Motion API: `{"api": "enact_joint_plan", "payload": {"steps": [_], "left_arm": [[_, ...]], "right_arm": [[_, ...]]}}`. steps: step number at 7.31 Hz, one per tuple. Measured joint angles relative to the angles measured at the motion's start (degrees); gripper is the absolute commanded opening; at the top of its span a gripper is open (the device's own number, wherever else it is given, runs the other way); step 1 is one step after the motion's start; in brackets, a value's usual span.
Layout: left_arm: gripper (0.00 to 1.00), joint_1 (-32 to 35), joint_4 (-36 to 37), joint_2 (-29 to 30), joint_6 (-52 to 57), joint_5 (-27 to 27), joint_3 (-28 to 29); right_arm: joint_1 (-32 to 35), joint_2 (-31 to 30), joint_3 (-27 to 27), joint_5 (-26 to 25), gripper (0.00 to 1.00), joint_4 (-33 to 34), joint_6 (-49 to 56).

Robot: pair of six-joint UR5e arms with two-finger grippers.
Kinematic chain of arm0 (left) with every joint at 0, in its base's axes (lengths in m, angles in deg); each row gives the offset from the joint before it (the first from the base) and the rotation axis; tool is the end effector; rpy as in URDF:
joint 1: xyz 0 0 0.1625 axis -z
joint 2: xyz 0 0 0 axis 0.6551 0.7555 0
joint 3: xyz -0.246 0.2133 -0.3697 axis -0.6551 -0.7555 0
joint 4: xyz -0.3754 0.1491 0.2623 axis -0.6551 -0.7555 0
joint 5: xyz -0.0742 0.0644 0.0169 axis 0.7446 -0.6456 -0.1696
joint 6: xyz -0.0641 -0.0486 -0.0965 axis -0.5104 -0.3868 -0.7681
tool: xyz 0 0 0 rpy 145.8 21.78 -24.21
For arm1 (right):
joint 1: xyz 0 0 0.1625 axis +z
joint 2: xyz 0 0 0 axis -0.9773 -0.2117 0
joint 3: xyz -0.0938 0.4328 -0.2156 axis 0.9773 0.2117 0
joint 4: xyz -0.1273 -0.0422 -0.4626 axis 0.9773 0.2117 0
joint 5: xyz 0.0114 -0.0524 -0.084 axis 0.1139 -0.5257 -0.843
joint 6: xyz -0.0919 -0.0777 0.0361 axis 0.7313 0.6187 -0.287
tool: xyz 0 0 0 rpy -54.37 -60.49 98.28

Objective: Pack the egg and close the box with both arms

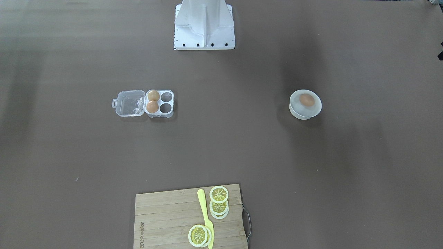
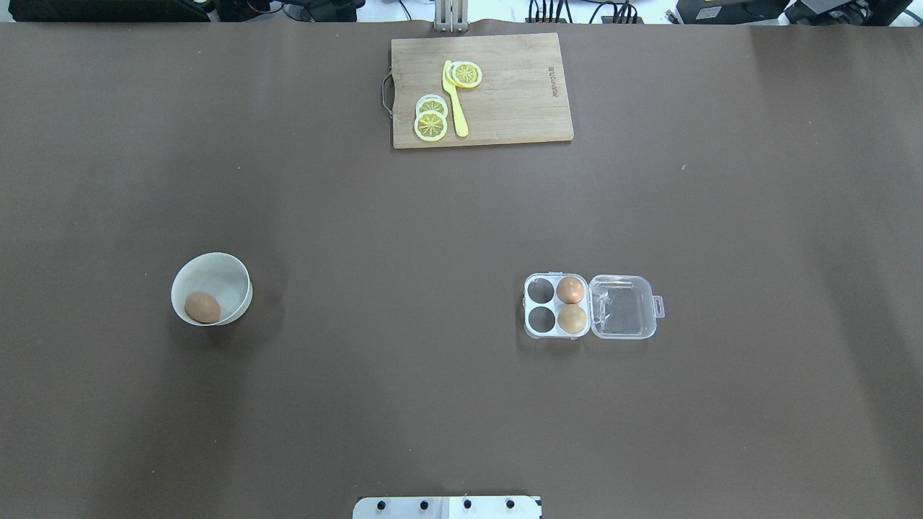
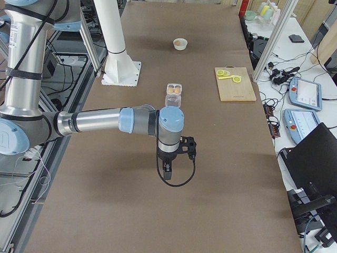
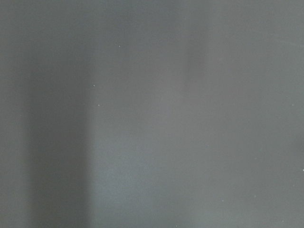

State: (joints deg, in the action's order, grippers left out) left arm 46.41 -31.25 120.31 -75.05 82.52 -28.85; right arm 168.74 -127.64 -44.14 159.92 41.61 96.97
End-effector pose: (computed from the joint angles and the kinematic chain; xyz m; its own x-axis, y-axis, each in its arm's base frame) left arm -0.0268 -0.4229 0.6722 0.7175 0.0675 -0.6933 0.0182 0.9931 0.1155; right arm 0.0642 -0.4523 0.6821 0.7805 -0.1441 0.6083 0.1293 0.9892 0.0684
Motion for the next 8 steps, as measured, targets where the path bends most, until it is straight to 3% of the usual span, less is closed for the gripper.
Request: {"api": "enact_joint_plan", "payload": {"steps": [2,4,6,8], "left_arm": [[0.99,0.0,-3.0,1.2,0.8,0.0,0.2],[0.99,-0.1,-5.5,6.5,0.8,0.1,1.2],[0.99,-0.1,-9.8,11.9,0.8,0.2,4.1],[0.99,-0.2,-15.0,12.8,1.2,2.4,5.3]], "right_arm": [[0.0,0.0,0.1,0.1,1.00,-6.6,-0.2],[0.0,0.1,0.1,0.2,1.00,-11.8,-0.8],[-0.2,0.6,0.2,2.1,1.00,-13.0,-1.6],[-1.0,0.9,0.2,6.1,1.00,-13.3,-5.5]]}}
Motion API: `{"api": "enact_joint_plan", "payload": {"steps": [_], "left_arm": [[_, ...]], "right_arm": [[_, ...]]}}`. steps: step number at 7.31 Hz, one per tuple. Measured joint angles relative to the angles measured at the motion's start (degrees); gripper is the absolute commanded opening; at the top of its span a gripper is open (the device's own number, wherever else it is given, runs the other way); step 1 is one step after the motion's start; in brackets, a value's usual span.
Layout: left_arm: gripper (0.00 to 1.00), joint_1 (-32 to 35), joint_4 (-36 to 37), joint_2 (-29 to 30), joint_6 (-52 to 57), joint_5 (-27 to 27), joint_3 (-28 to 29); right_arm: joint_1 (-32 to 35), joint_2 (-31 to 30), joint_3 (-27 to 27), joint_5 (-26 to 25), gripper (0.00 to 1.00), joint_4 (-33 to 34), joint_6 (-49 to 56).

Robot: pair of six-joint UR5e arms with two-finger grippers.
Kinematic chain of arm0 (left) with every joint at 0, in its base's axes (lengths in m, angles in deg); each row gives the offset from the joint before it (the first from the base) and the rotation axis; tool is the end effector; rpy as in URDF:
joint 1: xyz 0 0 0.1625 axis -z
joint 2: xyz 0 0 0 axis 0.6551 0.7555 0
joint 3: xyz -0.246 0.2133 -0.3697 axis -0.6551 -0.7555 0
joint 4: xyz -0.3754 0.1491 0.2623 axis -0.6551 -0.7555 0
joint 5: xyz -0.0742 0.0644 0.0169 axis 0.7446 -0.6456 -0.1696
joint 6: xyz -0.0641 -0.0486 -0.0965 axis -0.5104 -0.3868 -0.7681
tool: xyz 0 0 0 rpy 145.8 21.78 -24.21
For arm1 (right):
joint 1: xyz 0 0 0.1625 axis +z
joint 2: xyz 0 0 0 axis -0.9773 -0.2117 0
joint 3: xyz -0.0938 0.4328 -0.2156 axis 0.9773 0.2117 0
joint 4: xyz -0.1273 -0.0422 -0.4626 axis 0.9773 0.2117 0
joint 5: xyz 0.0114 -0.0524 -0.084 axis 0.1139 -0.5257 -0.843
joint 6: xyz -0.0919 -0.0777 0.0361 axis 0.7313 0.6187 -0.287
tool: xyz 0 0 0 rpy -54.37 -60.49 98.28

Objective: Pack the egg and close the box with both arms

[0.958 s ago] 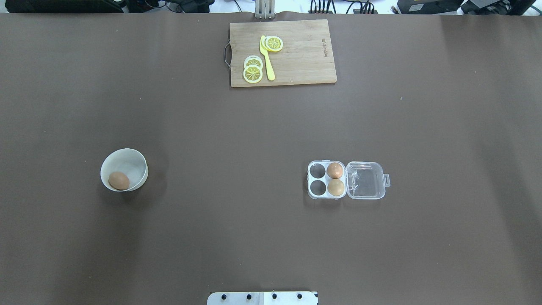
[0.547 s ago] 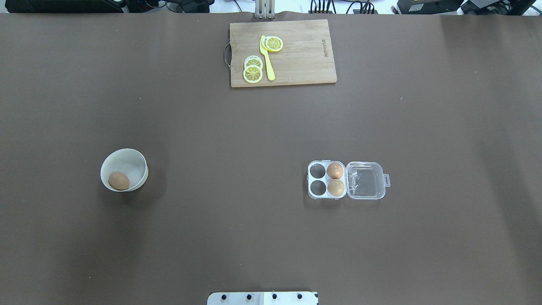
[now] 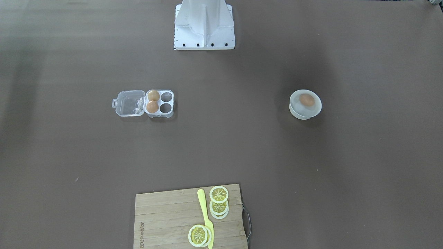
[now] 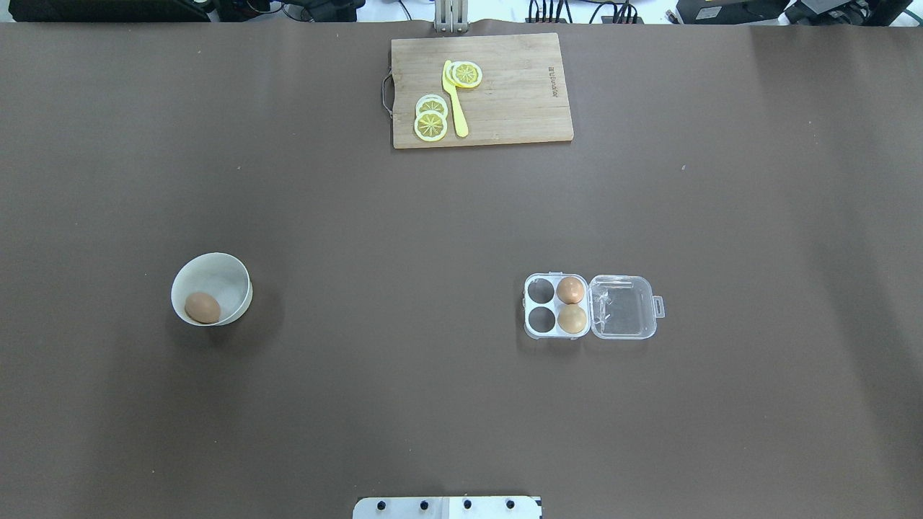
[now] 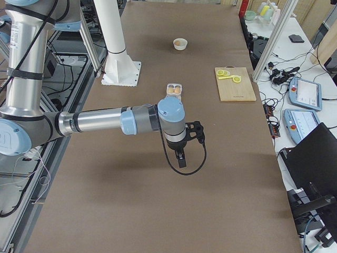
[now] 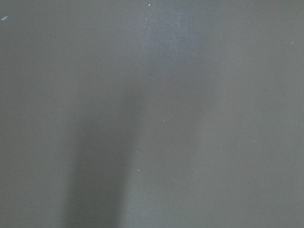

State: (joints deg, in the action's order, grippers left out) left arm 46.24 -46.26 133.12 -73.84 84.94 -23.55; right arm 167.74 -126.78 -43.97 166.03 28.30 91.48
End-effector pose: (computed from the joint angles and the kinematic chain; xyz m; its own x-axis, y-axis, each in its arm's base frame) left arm -0.0160 -0.5391 0.5824 0.6741 0.3653 -0.6420 0.0042 0.8673 0.4978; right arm 0.0461 -0.4803 0.6433 0.7189 -0.2247 0.6578 0.0652 0.9639 0.2580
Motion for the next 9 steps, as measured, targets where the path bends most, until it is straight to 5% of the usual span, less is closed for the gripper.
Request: {"api": "enact_joint_plan", "payload": {"steps": [3,9], "left_arm": [[0.99,-2.1,-12.6,1.7,-4.6,4.1,3.6],[0.99,-21.0,-14.2,7.3,-41.9,-0.8,-0.1]], "right_arm": [[-2.8,1.4,-0.5,2.2,1.00,-0.2,-9.2],[-18.4,3.0,-5.2,-4.0,0.98,-10.6,-44.4]]}}
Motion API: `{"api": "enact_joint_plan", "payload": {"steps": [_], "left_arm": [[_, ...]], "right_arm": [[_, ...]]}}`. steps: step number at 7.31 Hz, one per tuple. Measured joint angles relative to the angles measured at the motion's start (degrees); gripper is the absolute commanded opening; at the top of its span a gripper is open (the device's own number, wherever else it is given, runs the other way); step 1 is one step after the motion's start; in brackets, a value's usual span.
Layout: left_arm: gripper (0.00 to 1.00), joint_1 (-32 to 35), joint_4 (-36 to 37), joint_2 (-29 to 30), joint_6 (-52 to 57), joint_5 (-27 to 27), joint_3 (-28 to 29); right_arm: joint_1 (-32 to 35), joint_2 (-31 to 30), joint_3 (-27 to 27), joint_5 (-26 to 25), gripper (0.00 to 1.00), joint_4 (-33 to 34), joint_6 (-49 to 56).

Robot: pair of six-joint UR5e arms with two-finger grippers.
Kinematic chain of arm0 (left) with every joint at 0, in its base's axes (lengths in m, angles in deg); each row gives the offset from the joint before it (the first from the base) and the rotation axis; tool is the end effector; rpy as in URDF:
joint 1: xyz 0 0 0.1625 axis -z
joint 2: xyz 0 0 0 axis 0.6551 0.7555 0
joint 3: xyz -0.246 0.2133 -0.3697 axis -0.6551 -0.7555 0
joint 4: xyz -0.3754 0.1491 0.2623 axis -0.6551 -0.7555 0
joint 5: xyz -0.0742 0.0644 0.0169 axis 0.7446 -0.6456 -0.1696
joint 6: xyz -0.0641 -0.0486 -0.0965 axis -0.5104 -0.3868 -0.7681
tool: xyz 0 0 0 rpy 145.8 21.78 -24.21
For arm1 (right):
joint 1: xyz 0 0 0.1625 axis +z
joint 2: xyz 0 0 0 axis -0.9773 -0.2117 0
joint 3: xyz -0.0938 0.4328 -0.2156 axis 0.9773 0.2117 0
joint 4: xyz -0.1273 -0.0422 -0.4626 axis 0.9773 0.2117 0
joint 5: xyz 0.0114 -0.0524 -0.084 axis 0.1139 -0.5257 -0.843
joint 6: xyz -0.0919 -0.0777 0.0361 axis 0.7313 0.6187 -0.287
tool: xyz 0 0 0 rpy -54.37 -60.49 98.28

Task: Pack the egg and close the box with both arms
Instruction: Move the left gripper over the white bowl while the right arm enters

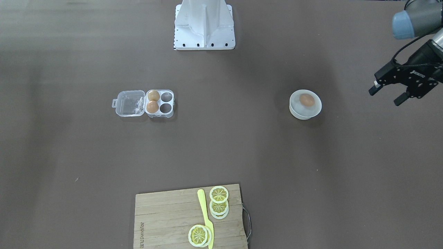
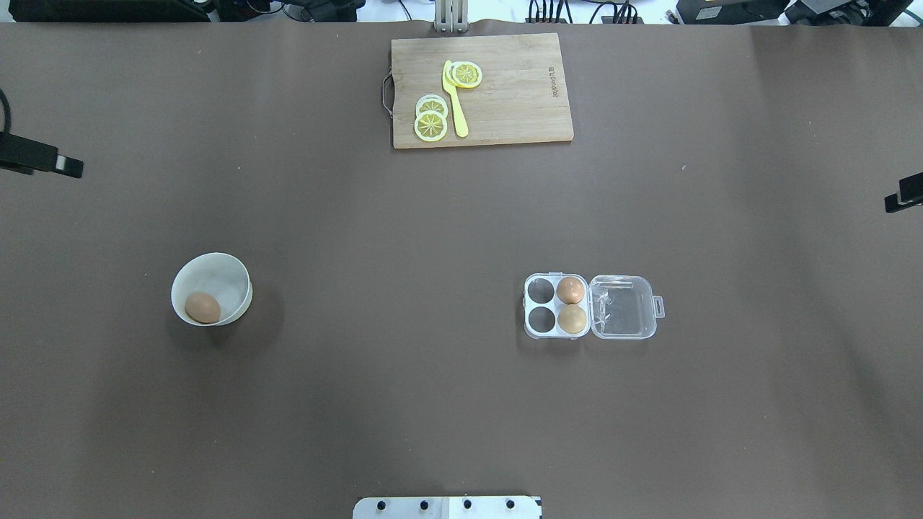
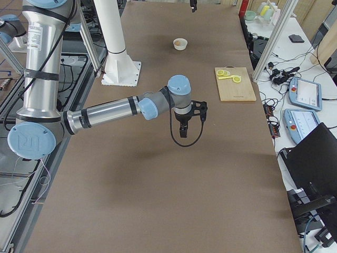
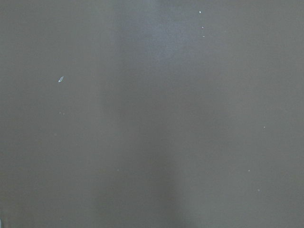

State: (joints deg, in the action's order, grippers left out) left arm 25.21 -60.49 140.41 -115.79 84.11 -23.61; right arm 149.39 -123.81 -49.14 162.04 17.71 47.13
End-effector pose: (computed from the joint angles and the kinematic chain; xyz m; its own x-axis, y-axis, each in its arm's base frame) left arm 0.1961 -0.5519 0.4784 0.4548 0.1829 -0.8716 0.1293 0.9548 0.2678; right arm -0.1106 -0.5004 0.5477 0.6587 0.0946 0.7464 -0.1856 0.9818 0.0394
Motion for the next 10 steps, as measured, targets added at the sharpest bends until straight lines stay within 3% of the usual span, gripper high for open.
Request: {"api": "enact_joint_plan", "payload": {"steps": [2,4,5,6,7,9,10], "left_arm": [[0.98,-10.1,0.3,0.2,-12.4,-8.2,-2.7],[0.95,-20.1,5.3,1.6,-18.9,-17.7,-4.4],[0.86,-23.9,9.2,2.7,-19.9,-22.0,-5.2],[0.65,-26.1,11.6,3.5,-20.4,-24.9,-5.4],[0.58,-27.0,12.6,3.7,-20.6,-26.1,-5.3],[0.71,-27.5,13.2,3.5,-20.5,-26.7,-4.0],[0.72,-27.9,13.2,3.2,-20.5,-26.8,-3.5]], "right_arm": [[-4.5,0.0,-2.2,-3.8,0.98,-0.2,-7.8],[-9.7,0.0,-4.1,-8.7,0.99,-0.2,-15.2],[-11.1,0.0,-4.5,-9.9,0.99,-0.2,-16.7],[-11.8,0.0,-4.7,-10.5,0.99,-0.2,-17.2],[-12.0,0.1,-4.7,-10.7,0.99,-0.2,-17.4],[-12.1,0.4,-4.6,-10.8,0.99,-0.2,-17.2],[-12.1,0.5,-4.6,-10.9,0.99,-0.2,-17.1]]}}
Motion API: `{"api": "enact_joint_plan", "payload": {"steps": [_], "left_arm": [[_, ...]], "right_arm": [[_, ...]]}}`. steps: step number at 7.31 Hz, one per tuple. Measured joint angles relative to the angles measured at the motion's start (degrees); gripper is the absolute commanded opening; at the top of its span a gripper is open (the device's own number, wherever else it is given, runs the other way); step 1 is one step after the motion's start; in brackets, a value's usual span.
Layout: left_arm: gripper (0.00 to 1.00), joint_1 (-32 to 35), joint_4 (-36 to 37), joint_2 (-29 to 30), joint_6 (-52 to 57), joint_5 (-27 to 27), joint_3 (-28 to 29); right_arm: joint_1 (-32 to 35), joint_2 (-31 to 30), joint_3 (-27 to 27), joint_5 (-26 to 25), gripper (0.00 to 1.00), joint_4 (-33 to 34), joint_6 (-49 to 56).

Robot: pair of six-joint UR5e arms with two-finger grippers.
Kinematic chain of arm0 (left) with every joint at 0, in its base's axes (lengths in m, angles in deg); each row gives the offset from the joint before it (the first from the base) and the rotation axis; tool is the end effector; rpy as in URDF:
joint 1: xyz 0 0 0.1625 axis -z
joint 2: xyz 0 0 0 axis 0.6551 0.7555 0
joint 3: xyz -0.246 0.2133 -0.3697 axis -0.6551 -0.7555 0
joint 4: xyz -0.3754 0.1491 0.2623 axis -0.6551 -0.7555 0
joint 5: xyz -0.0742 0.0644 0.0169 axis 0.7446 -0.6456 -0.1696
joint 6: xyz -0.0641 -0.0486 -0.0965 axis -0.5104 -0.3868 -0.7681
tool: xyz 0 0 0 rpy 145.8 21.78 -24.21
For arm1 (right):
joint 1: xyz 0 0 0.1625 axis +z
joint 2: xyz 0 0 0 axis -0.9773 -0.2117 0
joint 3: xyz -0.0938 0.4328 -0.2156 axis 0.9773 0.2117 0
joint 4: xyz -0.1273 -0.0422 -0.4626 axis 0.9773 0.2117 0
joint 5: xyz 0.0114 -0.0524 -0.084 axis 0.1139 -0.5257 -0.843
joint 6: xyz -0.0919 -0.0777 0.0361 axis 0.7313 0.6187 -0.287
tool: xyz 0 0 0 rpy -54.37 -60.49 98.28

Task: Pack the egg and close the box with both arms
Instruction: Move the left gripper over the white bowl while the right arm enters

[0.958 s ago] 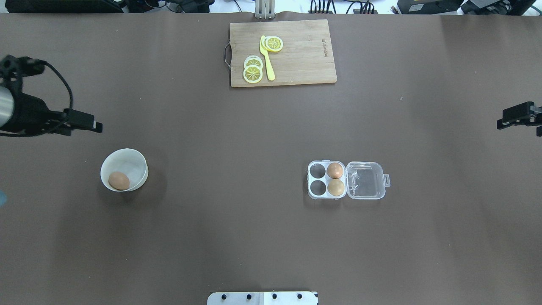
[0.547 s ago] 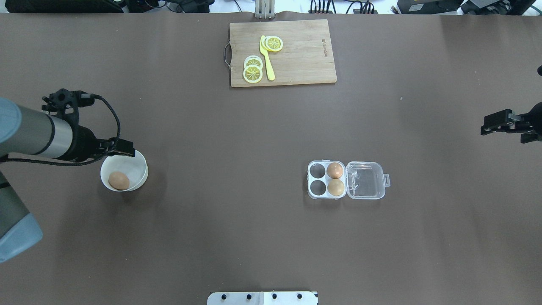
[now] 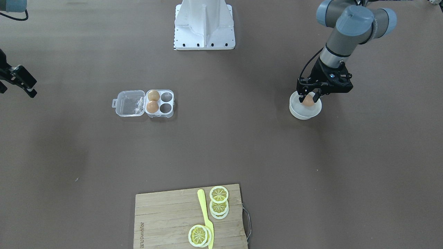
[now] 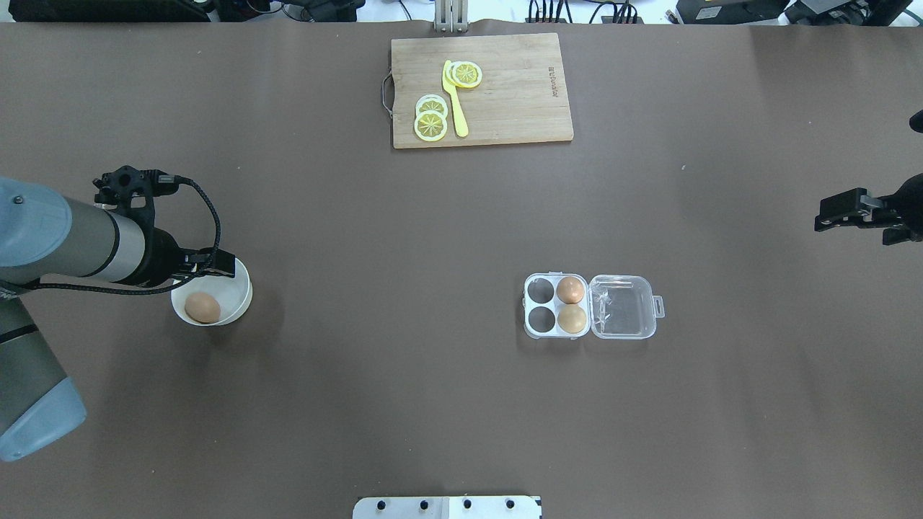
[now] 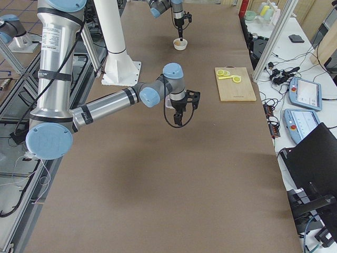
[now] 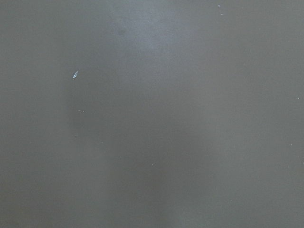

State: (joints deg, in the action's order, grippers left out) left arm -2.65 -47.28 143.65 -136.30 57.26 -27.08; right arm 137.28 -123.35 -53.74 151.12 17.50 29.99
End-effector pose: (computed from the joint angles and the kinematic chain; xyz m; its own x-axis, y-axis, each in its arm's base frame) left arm 0.4264 -0.4555 0.4621 0.6451 -0.0244 -0.7637 0.1580 0.9821 0.1021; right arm -0.1963 -0.4765 0.5083 0.6835 0.2047 0.7006 -0.2809 0.9597 -0.0064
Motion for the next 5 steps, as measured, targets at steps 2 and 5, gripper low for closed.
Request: {"api": "enact_joint_plan", "payload": {"steps": [2,5], "left_arm": [[0.72,-1.5,0.8,-0.4,0.0,-0.8,0.4],[0.72,-2.1,3.1,-0.2,0.0,-1.2,0.4]], "right_arm": [[-0.1,0.0,0.0,-0.6,0.99,0.0,0.1],[-0.1,0.0,0.0,-0.8,0.99,0.0,0.2]]}}
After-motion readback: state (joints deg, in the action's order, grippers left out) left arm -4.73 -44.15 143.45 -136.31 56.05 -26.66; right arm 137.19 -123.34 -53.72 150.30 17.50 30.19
